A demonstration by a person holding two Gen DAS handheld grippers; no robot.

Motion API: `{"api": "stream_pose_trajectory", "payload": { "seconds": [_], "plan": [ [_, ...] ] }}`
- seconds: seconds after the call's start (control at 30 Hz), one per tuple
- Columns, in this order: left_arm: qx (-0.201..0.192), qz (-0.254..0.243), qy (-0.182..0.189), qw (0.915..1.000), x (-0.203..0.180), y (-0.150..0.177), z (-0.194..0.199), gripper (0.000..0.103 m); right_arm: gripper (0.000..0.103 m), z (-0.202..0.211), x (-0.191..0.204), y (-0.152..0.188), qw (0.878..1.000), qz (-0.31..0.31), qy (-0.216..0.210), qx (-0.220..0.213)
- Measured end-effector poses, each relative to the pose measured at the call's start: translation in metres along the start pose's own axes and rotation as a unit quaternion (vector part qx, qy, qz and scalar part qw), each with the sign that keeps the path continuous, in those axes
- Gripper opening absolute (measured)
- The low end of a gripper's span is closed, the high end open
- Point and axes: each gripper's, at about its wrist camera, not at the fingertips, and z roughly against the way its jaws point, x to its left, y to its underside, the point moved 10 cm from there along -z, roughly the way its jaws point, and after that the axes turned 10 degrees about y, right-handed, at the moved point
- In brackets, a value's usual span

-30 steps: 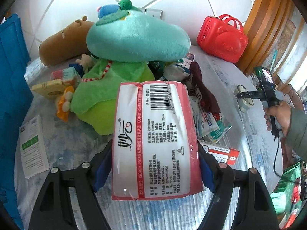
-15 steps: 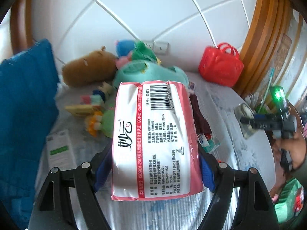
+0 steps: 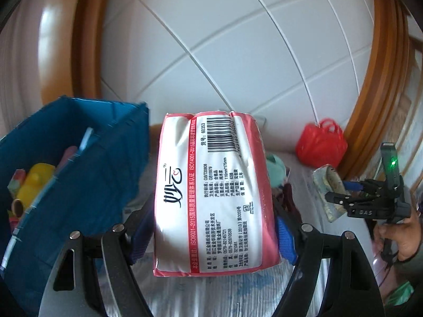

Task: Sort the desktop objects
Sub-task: 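Carry the tissue pack and glass cup over the blue crate and release them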

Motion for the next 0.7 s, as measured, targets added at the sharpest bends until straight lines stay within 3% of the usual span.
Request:
{"api": "stream_pose_trajectory", "payload": {
  "seconds": [0.37,0.7],
  "plan": [
    [-0.055,-0.001,-0.032,0.998,0.123,-0.059,0.099,0.077,0.07,0.044,0.162,-0.103,0.996,0.036,-0.046,-0.068],
    [-0.074,0.008,-0.08,0.994,0.242,-0.078,0.158,0.077,0.07,0.05,0.325,-0.188,0.987,0.091,-0.083,-0.103]
  ]
}}
